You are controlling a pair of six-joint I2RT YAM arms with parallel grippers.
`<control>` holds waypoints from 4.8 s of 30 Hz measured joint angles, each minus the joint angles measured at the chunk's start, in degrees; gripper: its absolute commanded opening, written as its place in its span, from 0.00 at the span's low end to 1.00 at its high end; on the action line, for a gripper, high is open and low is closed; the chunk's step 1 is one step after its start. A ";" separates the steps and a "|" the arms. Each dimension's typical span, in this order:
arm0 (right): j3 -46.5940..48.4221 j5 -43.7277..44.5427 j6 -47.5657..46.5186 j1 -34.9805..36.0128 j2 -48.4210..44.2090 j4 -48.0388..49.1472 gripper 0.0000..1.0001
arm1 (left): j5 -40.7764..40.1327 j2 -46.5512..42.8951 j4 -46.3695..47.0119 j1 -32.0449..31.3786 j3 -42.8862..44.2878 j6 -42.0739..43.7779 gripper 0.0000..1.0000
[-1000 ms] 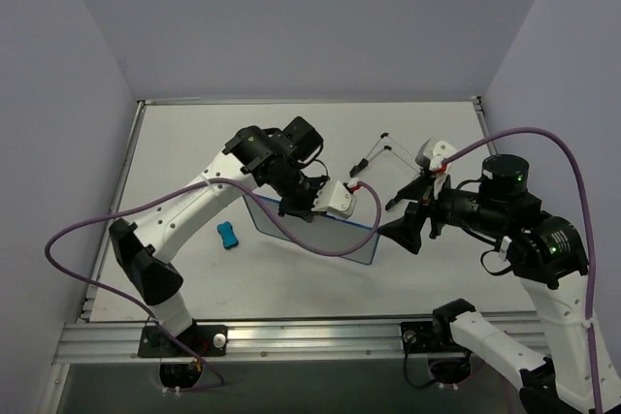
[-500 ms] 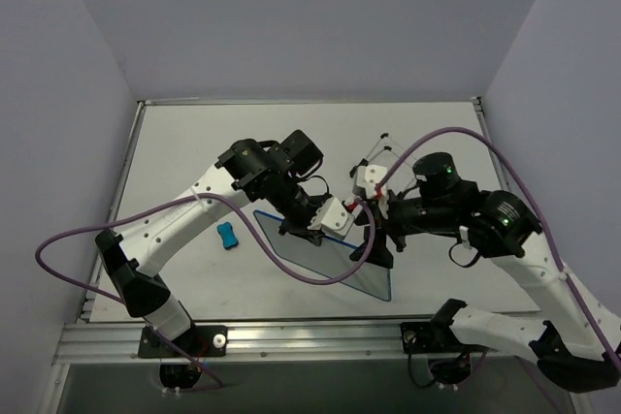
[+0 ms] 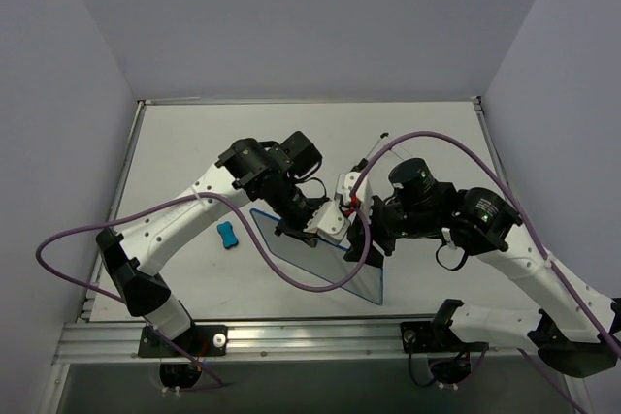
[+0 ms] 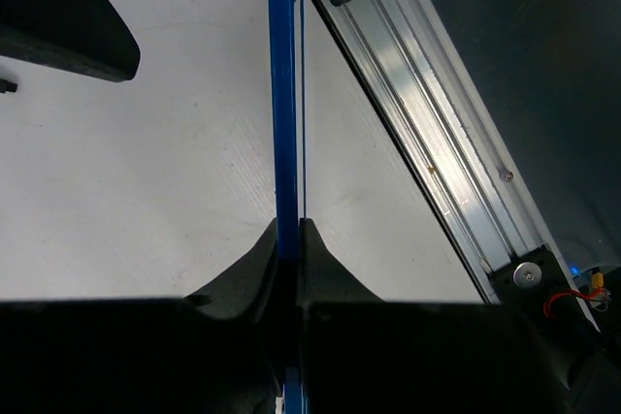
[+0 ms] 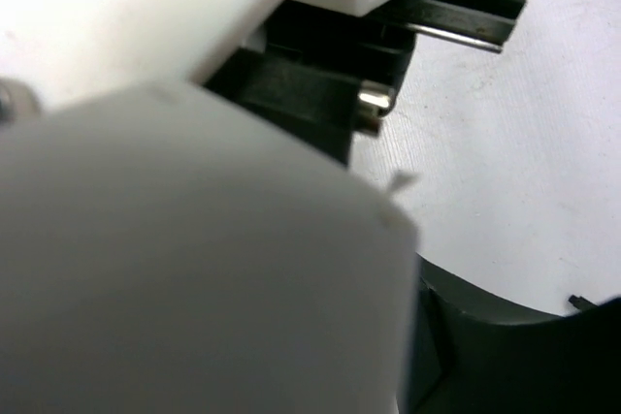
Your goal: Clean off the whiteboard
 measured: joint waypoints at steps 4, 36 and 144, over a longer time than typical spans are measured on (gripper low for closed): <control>-0.50 2.38 1.77 0.28 -1.68 0.07 0.48 | 0.02 0.26 0.72 -0.15 0.13 -0.79 0.02; -13.75 10.82 19.17 0.81 -25.05 14.69 0.68 | 6.10 1.29 1.42 2.58 3.10 -0.52 0.02; 30.10 22.25 11.89 4.52 11.87 -6.93 0.79 | 40.50 -12.98 106.09 25.31 -37.75 -89.79 0.02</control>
